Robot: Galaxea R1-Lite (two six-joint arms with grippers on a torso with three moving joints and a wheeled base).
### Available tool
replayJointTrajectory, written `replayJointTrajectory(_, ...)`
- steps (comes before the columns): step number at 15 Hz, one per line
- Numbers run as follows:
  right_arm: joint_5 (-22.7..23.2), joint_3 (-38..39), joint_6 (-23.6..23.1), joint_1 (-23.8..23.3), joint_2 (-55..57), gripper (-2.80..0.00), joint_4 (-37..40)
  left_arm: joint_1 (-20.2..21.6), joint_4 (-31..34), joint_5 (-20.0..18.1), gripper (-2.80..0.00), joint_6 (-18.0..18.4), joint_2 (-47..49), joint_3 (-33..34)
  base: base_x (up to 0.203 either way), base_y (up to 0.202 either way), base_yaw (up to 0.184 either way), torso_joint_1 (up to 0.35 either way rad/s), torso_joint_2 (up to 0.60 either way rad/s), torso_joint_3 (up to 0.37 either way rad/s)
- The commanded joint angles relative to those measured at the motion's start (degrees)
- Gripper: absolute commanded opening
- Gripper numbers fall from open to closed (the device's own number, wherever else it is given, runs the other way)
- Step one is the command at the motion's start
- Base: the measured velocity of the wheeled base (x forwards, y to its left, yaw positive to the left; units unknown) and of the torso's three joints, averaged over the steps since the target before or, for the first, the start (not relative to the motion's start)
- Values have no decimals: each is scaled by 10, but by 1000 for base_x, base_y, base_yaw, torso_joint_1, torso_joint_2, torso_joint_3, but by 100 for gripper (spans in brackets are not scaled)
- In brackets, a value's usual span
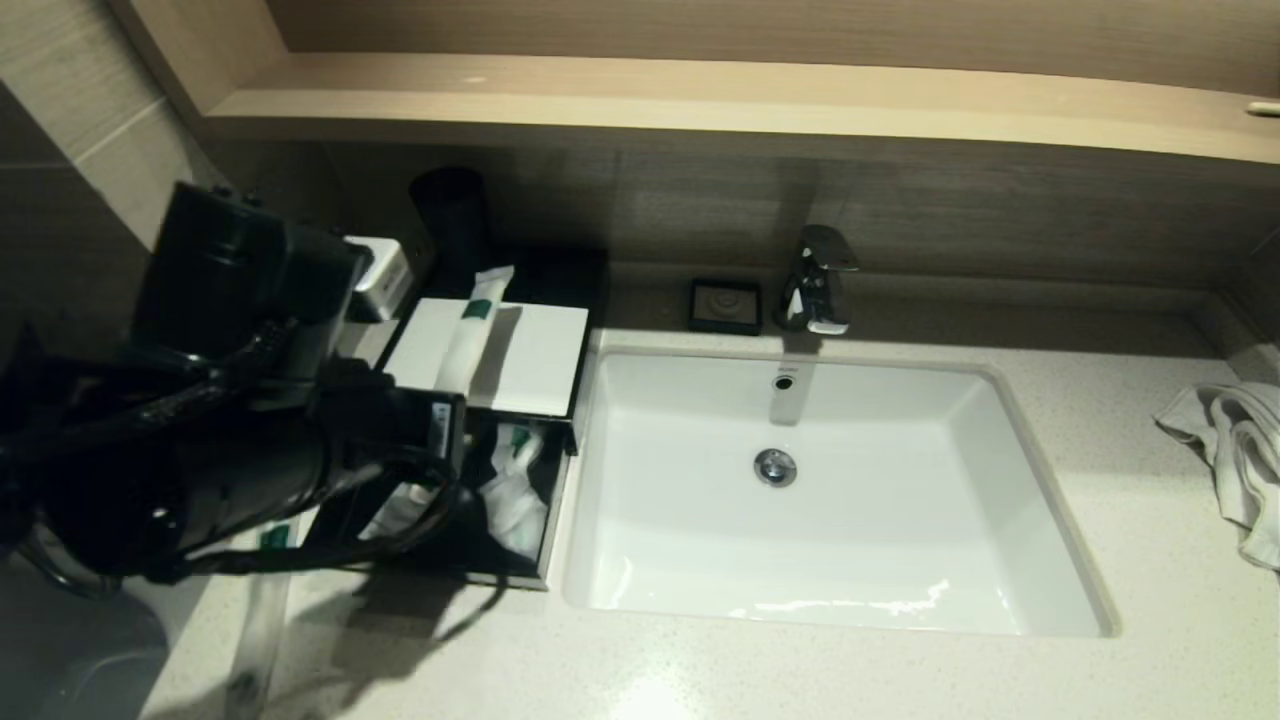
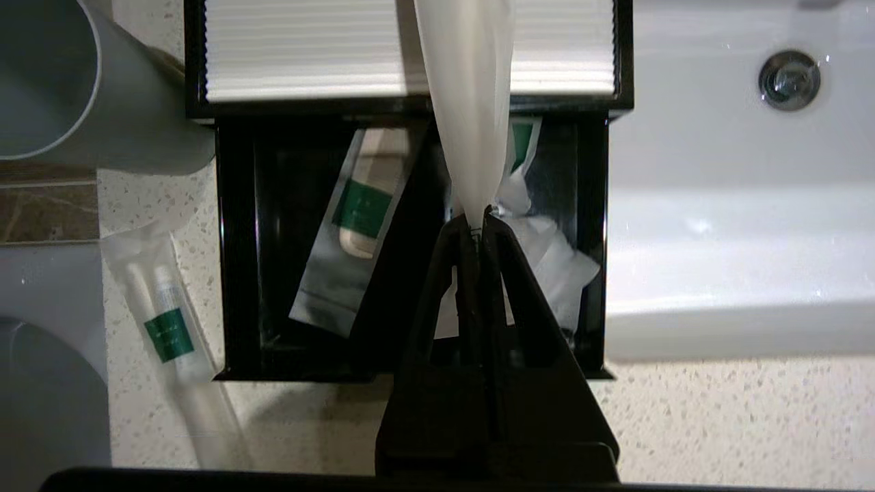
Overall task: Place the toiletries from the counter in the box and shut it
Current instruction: Place the bathroom toiletry into the drawer
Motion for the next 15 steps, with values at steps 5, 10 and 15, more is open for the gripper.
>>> replayJointTrajectory(5, 1, 0, 0, 0, 0, -280, 0, 1, 55, -6, -280, 52, -104, 74, 0, 0, 0, 0, 0, 0)
replayJointTrajectory(10, 1, 0, 0, 0, 0, -280, 0, 2, 155, -37, -280, 50, -149, 77, 0, 0, 0, 0, 0, 0)
replayJointTrajectory(15, 1, 0, 0, 0, 0, -280, 0, 8, 206, -37, -280, 48, -154, 77, 0, 0, 0, 0, 0, 0)
